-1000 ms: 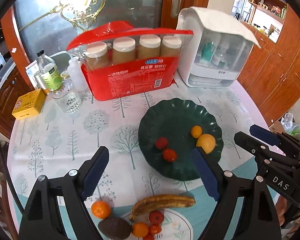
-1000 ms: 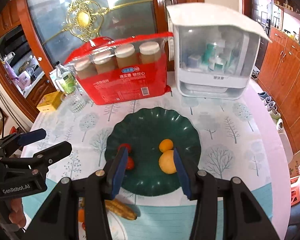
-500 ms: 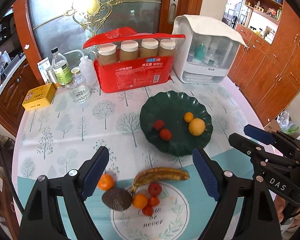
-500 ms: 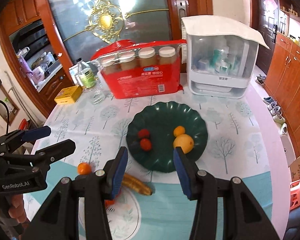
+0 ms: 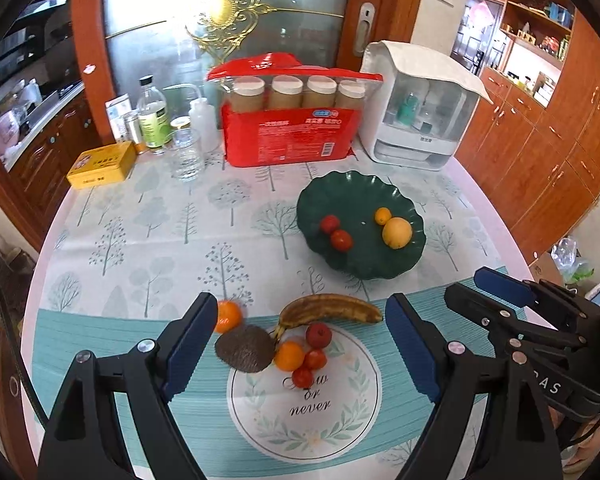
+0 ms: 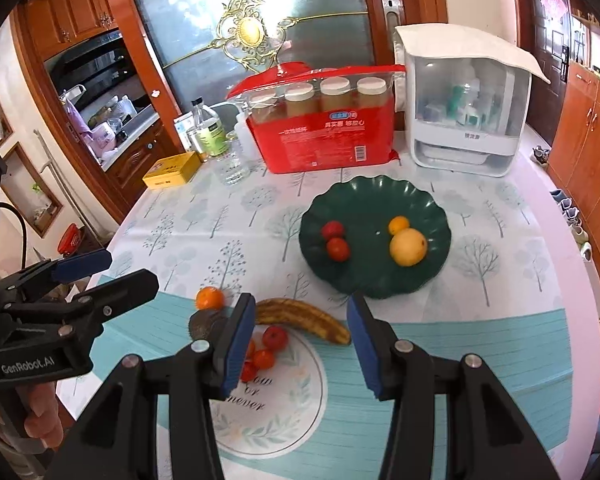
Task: Organize fruits
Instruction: 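Withdraw both open grippers back toward the fruit plate, then lower the left gripper around the dark avocado and close it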
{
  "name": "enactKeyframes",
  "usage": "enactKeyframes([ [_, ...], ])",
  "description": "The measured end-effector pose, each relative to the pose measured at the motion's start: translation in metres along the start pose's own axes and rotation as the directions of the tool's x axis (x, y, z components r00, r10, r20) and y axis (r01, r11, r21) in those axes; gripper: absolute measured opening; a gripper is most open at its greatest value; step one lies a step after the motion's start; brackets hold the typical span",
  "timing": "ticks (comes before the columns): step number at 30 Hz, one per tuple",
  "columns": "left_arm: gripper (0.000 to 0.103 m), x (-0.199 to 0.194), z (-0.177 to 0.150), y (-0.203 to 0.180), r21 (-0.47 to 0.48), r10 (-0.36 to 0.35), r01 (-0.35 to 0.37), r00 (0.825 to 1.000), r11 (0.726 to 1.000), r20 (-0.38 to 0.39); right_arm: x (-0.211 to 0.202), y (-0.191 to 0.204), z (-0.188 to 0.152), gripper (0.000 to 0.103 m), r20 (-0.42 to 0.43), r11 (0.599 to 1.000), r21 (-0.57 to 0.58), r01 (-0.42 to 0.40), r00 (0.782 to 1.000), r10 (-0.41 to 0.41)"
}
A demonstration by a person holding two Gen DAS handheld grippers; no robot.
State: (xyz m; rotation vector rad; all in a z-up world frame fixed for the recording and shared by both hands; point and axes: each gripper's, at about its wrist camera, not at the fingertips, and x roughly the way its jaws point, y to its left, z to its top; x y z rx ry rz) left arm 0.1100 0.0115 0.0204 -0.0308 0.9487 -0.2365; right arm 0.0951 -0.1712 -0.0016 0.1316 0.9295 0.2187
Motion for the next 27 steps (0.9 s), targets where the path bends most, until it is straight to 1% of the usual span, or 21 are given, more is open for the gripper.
enactKeyframes([
  [5,0.085,-0.006,-0.016,0.011,-0.04,0.002,-0.002,1.0,0.999,0.006,-0.006,0.01,-0.011,0.048,0.011,1.0,-0.02,-0.004,1.0,0.005],
  [12,0.085,-0.01,-0.042,0.03,-0.062,0.054,-0.053,0.998,0.997,0.01,-0.003,0.021,-0.026,0.048,0.008,0.999,-0.053,-0.003,1.0,0.004],
  [18,0.085,0.005,-0.067,0.052,-0.09,0.077,-0.08,0.996,0.993,-0.036,0.017,0.021,-0.039,0.048,-0.034,0.998,-0.065,0.0,0.999,-0.002],
  [22,0.085,0.024,-0.083,0.063,-0.114,0.072,-0.082,0.993,0.99,-0.089,0.033,0.022,-0.051,0.048,-0.071,0.998,-0.068,0.002,0.997,-0.007],
  [27,0.085,0.047,-0.093,0.072,-0.13,0.06,-0.078,0.989,0.988,-0.137,0.053,0.026,-0.061,0.048,-0.115,0.996,-0.086,-0.01,0.993,0.001],
])
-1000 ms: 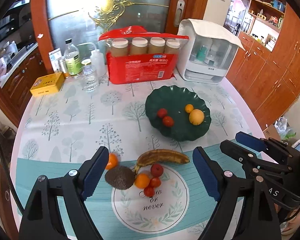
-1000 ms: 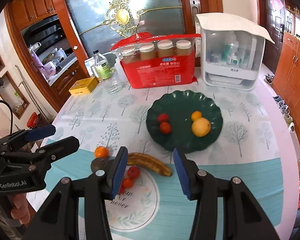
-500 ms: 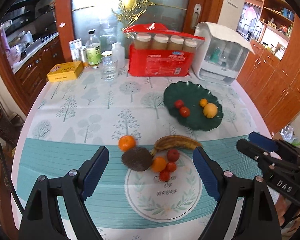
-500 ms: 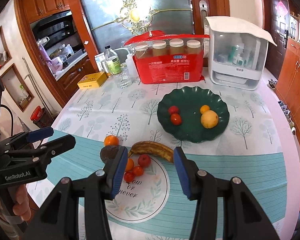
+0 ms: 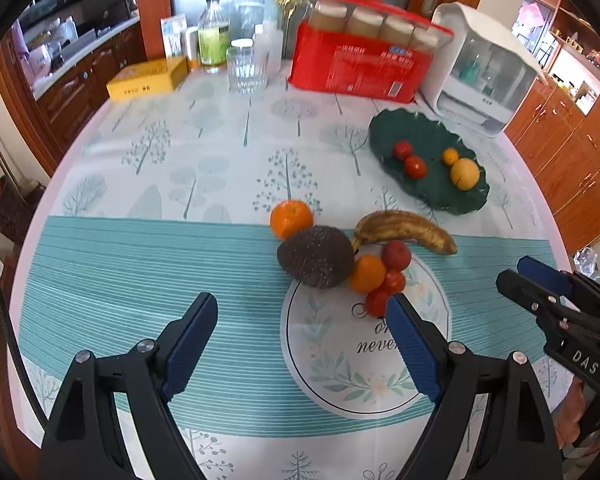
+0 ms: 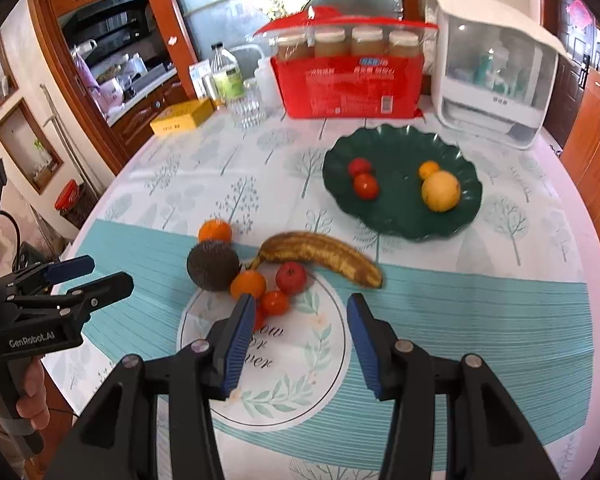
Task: Organize fruits
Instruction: 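Lower the left gripper around the dark avocado and close it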
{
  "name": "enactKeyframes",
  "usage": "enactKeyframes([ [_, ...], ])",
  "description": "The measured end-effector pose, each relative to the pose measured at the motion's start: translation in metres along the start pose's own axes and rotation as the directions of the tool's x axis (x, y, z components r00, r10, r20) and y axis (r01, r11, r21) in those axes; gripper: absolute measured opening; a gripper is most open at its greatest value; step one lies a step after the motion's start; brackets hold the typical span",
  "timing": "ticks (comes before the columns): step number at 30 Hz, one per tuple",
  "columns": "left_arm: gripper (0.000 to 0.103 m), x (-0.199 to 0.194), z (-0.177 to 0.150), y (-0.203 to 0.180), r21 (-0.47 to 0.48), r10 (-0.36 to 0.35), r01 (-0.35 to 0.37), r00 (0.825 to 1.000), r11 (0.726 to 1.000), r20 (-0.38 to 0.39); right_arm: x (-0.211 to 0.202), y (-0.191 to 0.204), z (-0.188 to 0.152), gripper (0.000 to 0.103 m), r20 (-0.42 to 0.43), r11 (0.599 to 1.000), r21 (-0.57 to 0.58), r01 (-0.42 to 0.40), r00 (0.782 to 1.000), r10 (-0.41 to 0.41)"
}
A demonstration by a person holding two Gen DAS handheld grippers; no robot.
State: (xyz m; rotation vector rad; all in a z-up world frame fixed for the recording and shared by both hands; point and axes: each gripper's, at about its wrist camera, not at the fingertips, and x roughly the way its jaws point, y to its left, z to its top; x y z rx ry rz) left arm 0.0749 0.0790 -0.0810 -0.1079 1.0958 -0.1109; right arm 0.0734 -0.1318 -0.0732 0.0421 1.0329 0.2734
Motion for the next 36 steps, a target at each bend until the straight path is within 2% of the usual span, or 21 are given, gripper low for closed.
enactKeyframes([
  [9,0.085,0.042,0.01,0.002,0.011,-0.057,0.058,0.997,0.998,-0.058,0.036,0.013,-0.006,0.048,-0.062,0.998,-0.034,-0.043,0.997,0.04],
  [17,0.085,0.073,0.026,0.009,0.104,-0.137,0.148,0.985,0.984,-0.1,0.071,0.037,-0.007,0.048,-0.098,0.988,-0.117,-0.1,0.991,0.089],
  [20,0.085,0.084,0.03,0.015,0.121,-0.16,0.178,0.976,0.977,-0.149,0.084,0.047,-0.007,0.048,-0.1,0.982,-0.163,-0.097,0.992,0.081],
  [23,0.085,0.091,0.036,0.021,0.118,-0.16,0.18,0.974,0.976,-0.164,0.098,0.057,-0.006,0.048,-0.098,0.975,-0.205,-0.089,0.993,0.07],
  [26,0.085,0.097,0.041,0.025,0.102,-0.205,0.225,0.962,0.969,-0.181,0.113,0.063,-0.004,0.048,-0.106,0.97,-0.234,-0.072,0.993,0.048],
  [31,0.085,0.112,0.046,0.024,0.108,-0.222,0.249,0.951,0.962,-0.216,0.127,0.07,-0.005,0.048,-0.082,0.956,-0.295,-0.013,0.997,-0.012],
  [34,0.085,0.123,0.048,0.021,0.097,-0.247,0.276,0.938,0.956,-0.243,0.134,0.068,-0.006,0.047,-0.089,0.951,-0.309,-0.005,0.996,-0.023],
  [35,0.085,0.126,0.048,0.019,0.096,-0.25,0.281,0.936,0.955,-0.249,0.134,0.067,-0.007,0.046,-0.086,0.951,-0.309,-0.004,0.996,-0.024],
  [36,0.085,0.128,0.049,0.017,0.096,-0.252,0.283,0.934,0.954,-0.253,0.133,0.065,-0.006,0.041,-0.083,0.953,-0.302,-0.007,0.996,-0.018],
])
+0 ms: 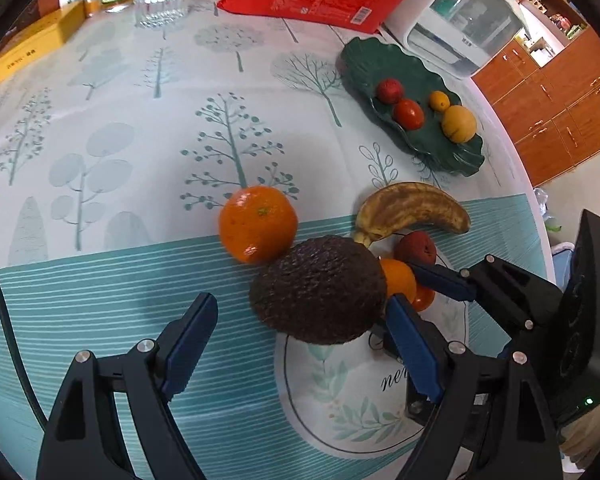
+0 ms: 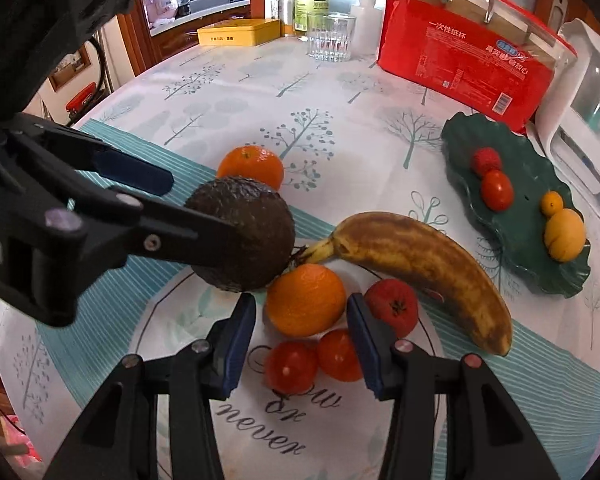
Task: Organize fruits
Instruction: 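Lower the left gripper around the dark avocado and close it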
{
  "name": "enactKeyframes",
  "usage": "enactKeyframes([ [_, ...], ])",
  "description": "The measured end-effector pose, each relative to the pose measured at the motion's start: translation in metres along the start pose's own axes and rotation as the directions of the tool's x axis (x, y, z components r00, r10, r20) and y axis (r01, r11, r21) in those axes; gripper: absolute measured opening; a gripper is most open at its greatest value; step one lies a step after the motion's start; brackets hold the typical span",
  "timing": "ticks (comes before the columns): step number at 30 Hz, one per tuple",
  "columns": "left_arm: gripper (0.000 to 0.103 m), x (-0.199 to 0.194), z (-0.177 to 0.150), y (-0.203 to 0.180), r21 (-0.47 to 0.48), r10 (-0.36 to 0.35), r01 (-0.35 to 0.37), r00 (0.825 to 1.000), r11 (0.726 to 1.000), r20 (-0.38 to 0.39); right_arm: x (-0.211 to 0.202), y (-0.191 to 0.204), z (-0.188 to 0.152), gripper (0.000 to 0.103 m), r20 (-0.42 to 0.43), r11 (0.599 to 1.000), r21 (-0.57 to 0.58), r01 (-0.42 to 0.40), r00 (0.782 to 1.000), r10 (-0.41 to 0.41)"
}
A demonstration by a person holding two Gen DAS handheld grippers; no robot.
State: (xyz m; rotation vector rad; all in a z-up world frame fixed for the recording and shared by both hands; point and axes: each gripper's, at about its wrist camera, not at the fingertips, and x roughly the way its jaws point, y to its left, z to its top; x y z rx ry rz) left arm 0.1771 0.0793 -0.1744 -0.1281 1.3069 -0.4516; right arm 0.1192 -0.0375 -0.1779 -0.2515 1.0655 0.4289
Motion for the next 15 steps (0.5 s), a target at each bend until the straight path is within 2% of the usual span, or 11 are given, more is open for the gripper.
enactKeyframes([
  [4,0.085,0.011,0.004,-0.006,0.009,-0.008,0.008,1.0,1.0,-0.014,-0.005,-0.011,-0.002,0.04,0.011,0.997,0.056,-0.049,0.999,0.049],
  [10,0.08,0.022,0.005,-0.013,0.001,0.023,-0.023,1.0,1.0,-0.011,-0.017,-0.021,-0.01,0.04,0.034,0.993,0.097,-0.07,0.997,0.067],
  [11,0.076,0.023,0.005,-0.013,-0.004,0.039,-0.039,0.999,0.999,-0.006,-0.018,-0.023,-0.011,0.04,0.037,0.992,0.104,-0.072,0.997,0.068],
  [15,0.075,0.023,0.003,-0.011,-0.053,0.042,-0.041,0.999,0.998,0.013,-0.023,-0.03,-0.014,0.04,0.049,0.988,0.131,-0.08,0.996,0.074],
])
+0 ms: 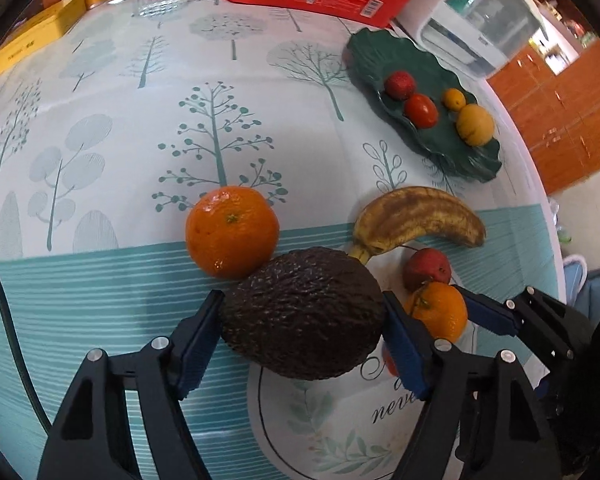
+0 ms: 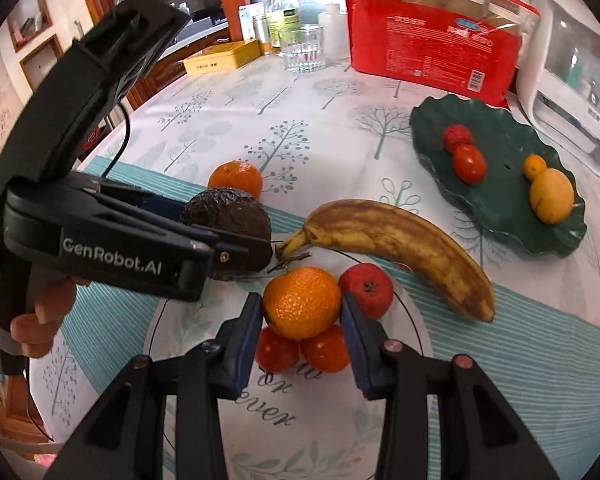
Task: Organize fruits
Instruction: 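Lower the left gripper around the dark avocado and close it, then lift the avocado with the left gripper and carry it over the green plate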
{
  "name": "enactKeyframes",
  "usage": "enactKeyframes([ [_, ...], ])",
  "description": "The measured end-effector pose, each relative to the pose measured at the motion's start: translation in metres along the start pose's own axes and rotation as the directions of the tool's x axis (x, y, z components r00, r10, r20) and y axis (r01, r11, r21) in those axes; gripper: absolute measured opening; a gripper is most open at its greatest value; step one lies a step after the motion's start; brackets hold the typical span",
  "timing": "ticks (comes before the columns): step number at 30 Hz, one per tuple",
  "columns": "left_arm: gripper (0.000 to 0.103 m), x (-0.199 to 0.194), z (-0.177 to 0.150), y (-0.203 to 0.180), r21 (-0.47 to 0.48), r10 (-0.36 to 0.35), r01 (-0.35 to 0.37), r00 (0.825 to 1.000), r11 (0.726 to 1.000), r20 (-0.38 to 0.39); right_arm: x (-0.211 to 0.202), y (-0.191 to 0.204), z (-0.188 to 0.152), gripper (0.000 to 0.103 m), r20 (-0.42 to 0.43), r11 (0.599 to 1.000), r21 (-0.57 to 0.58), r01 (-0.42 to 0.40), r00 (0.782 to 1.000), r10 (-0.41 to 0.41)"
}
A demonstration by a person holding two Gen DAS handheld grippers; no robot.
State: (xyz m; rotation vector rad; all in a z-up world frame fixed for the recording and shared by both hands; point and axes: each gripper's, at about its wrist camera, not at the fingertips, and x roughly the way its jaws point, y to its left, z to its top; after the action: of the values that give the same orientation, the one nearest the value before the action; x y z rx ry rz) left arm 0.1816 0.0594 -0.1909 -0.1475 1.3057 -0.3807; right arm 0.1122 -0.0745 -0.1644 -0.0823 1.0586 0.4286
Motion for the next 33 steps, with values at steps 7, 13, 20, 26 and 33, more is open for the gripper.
enactKeyframes([
  [7,0.074,-0.004,-0.011,-0.003,-0.018,0.011,-0.01,1.0,1.0,0.02,-0.008,-0.009,-0.003,0.04,0.015,0.999,0.039,-0.015,1.0,0.014],
  [13,0.074,-0.019,-0.027,-0.008,-0.039,-0.007,0.008,1.0,0.999,0.028,-0.024,-0.017,-0.007,0.039,0.041,0.998,0.058,-0.014,0.999,0.011],
  [20,0.074,-0.053,-0.021,-0.042,0.004,-0.015,0.014,0.996,1.0,0.085,-0.046,-0.034,-0.012,0.039,0.077,0.996,0.093,-0.011,0.997,0.004],
  [26,0.074,-0.084,0.009,-0.08,0.083,-0.015,0.002,0.988,0.997,0.154,-0.07,-0.06,-0.006,0.039,0.115,0.991,0.129,0.024,0.993,-0.039],
  [33,0.074,-0.109,0.06,-0.122,0.194,-0.013,-0.032,0.974,0.98,0.227,-0.094,-0.098,0.013,0.039,0.146,0.984,0.158,0.078,0.984,-0.101],
])
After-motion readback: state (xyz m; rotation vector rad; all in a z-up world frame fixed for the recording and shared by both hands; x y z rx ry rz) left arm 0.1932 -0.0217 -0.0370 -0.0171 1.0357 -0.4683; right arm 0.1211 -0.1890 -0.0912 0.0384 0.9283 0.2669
